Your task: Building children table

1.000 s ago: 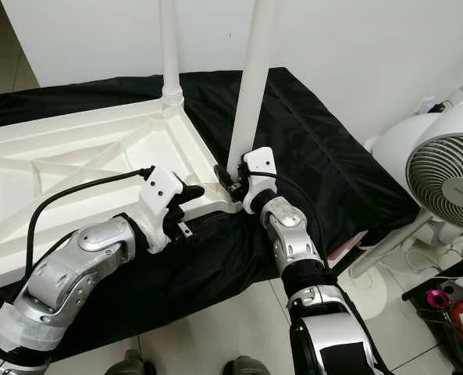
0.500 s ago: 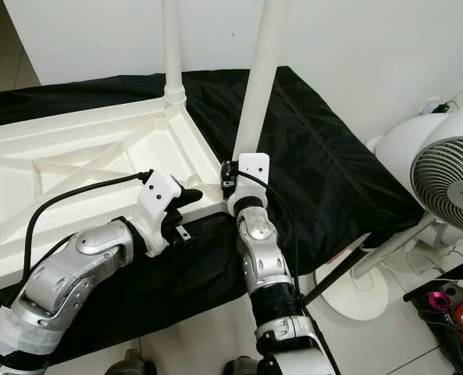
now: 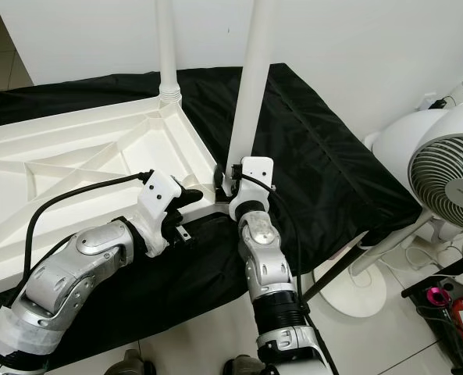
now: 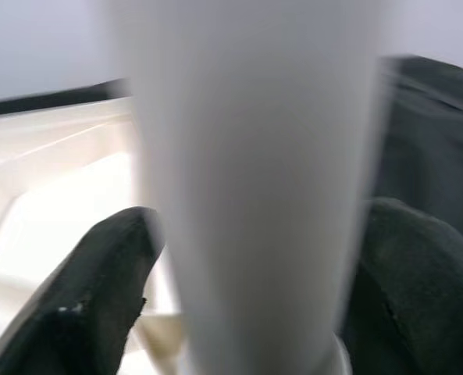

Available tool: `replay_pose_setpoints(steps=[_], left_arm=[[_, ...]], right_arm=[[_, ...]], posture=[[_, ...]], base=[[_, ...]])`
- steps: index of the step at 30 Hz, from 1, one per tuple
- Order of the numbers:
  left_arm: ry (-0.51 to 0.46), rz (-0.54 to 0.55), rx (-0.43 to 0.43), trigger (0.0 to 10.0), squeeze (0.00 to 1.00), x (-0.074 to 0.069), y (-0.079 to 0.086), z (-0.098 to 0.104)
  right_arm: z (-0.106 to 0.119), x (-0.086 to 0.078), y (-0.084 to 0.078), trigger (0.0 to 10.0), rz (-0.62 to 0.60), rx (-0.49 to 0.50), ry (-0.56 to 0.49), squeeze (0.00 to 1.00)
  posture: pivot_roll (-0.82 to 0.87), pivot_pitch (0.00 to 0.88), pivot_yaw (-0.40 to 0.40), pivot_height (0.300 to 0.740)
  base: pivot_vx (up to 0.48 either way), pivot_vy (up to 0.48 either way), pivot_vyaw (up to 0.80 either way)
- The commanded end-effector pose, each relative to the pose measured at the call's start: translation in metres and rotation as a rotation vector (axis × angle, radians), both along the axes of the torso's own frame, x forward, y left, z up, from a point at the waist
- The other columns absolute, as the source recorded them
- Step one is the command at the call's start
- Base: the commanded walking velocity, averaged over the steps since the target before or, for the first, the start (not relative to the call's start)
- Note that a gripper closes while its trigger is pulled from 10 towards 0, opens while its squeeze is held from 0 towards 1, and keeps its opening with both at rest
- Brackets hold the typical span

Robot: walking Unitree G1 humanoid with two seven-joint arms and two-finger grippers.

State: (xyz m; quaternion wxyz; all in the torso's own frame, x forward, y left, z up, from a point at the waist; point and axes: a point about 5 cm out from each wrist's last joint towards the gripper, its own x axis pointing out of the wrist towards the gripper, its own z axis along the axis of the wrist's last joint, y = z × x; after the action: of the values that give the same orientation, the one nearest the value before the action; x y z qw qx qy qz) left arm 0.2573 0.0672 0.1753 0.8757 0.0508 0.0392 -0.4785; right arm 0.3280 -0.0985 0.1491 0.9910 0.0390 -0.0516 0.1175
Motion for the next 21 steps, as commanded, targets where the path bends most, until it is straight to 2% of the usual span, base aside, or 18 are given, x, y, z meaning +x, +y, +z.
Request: replay_pose_setpoints(steps=[1, 6, 8, 10, 14, 16, 18, 21], left_arm=[[-0.002, -0.043, 0.002, 10.0, 0.0, -0.003, -0.003, 0.002], [-0.002, -0.045, 0.001, 10.0, 0.0, -0.003, -0.003, 0.002], [-0.004, -0.049, 0.002, 10.0, 0.0, -0.002, -0.004, 0.002], [-0.006, -0.052, 0.003, 10.0, 0.0, -0.002, -0.004, 0.002], [-0.007, -0.056, 0.007, 10.0, 0.0, -0.002, -0.004, 0.002], [-0.011, -0.057, 0.02, 10.0, 0.0, -0.002, -0.004, 0.001], [-0.011, -0.057, 0.02, 10.0, 0.0, -0.002, -0.004, 0.001], [-0.011, -0.049, 0.026, 10.0, 0.0, -0.003, -0.004, -0.001]], right_arm=[[-0.003, 0.003, -0.007, 10.0, 0.048, -0.008, 0.002, 0.0], [-0.003, 0.006, -0.015, 10.0, 0.104, -0.046, -0.004, 0.0], [-0.002, 0.01, -0.02, 10.0, 0.227, -0.126, -0.029, 0.0], [-0.002, 0.011, -0.022, 10.0, 0.267, -0.159, -0.035, 0.0], [-0.003, 0.014, -0.022, 10.0, 0.316, -0.186, -0.024, 0.0], [-0.003, 0.019, -0.02, 10.0, 0.382, -0.218, -0.018, 0.0], [-0.003, 0.019, -0.02, 10.0, 0.382, -0.218, -0.018, 0.0], [-0.004, 0.025, -0.017, 10.0, 0.461, -0.27, -0.001, 0.0]], posture=[[-0.06, 0.025, -0.042, 0.74], [-0.06, 0.023, -0.04, 0.74], [-0.06, 0.017, -0.035, 0.74], [-0.06, 0.017, -0.035, 0.74], [-0.06, 0.013, -0.036, 0.74], [-0.06, 0.013, -0.039, 0.74], [-0.06, 0.013, -0.039, 0.74], [-0.05, 0.013, -0.042, 0.74]], base=[[0.0, 0.0, 0.0], [0.0, 0.0, 0.0], [0.0, 0.0, 0.0], [0.0, 0.0, 0.0], [0.0, 0.0, 0.0], [0.0, 0.0, 0.0], [0.0, 0.0, 0.0], [0.0, 0.0, 0.0]])
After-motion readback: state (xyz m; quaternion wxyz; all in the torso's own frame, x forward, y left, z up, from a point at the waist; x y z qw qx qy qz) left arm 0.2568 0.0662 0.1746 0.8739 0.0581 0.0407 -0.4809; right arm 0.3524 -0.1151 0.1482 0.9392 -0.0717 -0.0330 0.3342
